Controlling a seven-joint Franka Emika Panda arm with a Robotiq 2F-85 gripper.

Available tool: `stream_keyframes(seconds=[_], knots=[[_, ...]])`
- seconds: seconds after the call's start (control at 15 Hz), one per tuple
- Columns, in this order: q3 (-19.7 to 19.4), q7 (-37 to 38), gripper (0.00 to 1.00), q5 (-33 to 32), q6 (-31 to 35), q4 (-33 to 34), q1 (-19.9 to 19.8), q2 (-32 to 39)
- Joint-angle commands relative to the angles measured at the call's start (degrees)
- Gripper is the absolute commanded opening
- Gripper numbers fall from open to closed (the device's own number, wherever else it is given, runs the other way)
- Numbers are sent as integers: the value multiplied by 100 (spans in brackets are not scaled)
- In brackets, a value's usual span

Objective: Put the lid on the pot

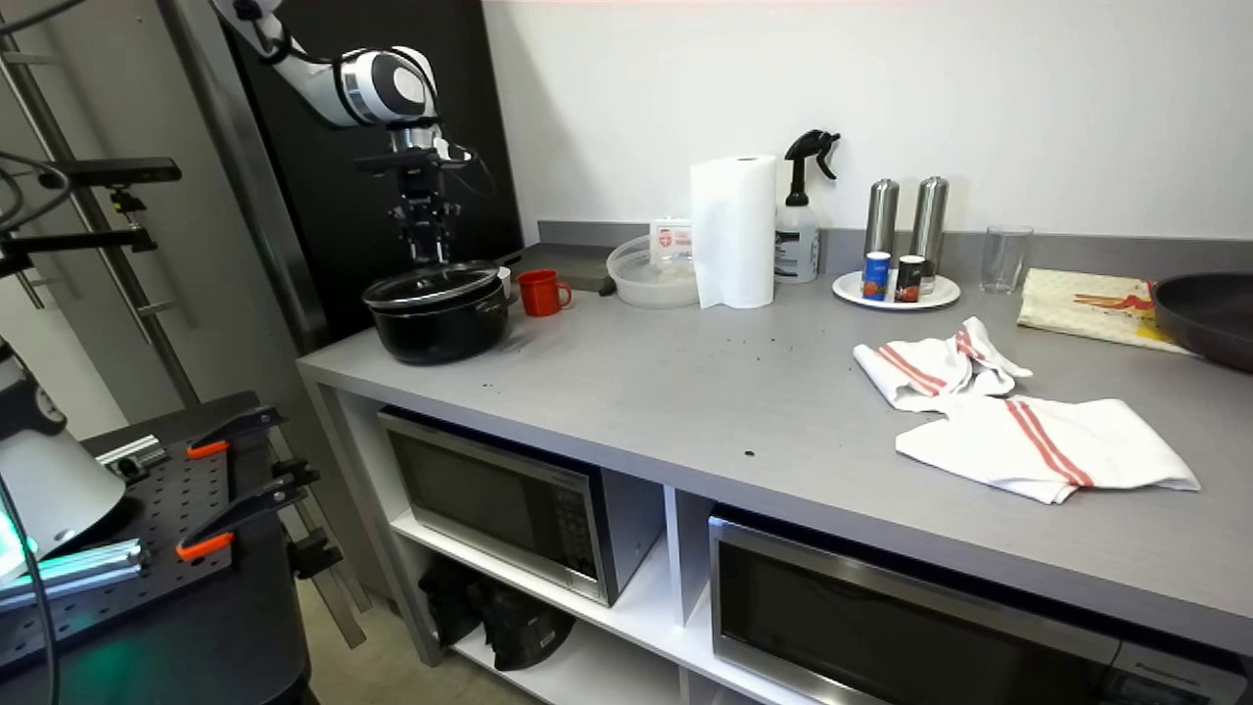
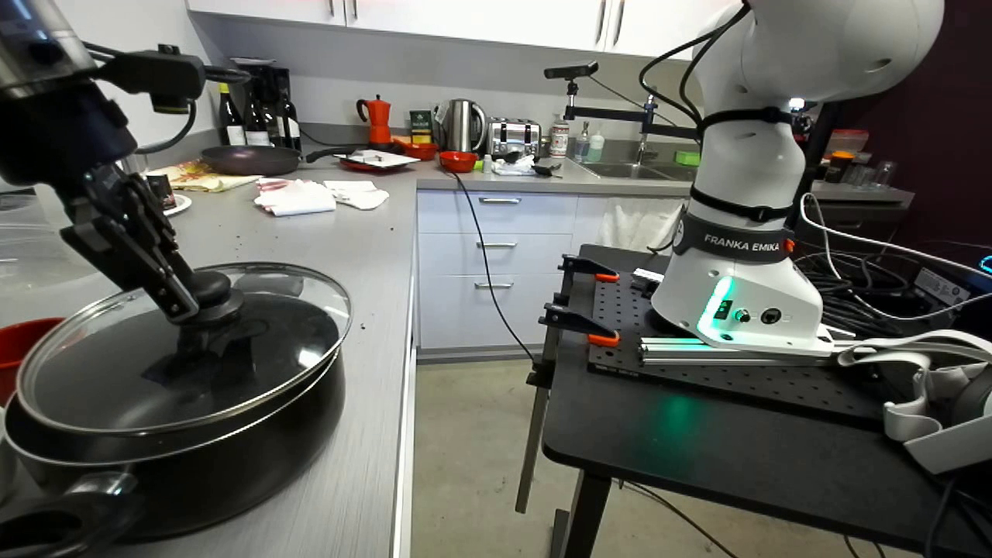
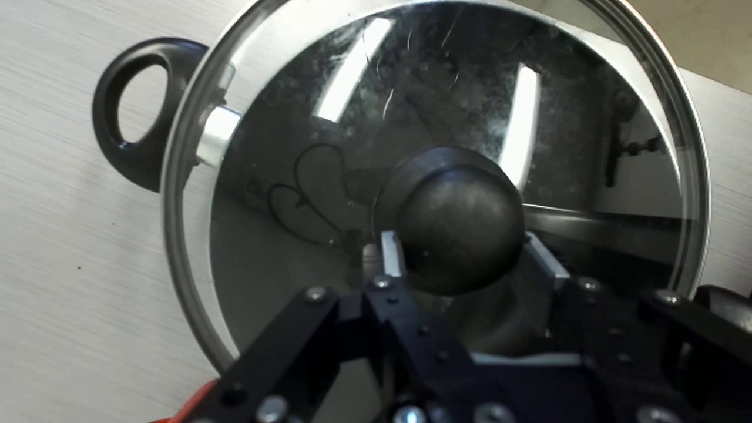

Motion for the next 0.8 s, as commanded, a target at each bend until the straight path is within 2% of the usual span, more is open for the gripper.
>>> stream_keyframes(seconds=[0.0,0.73], knots=[[27,-114,23,-122,-218,334,86,141],[38,-210,23,-94,-204,507,128,252]])
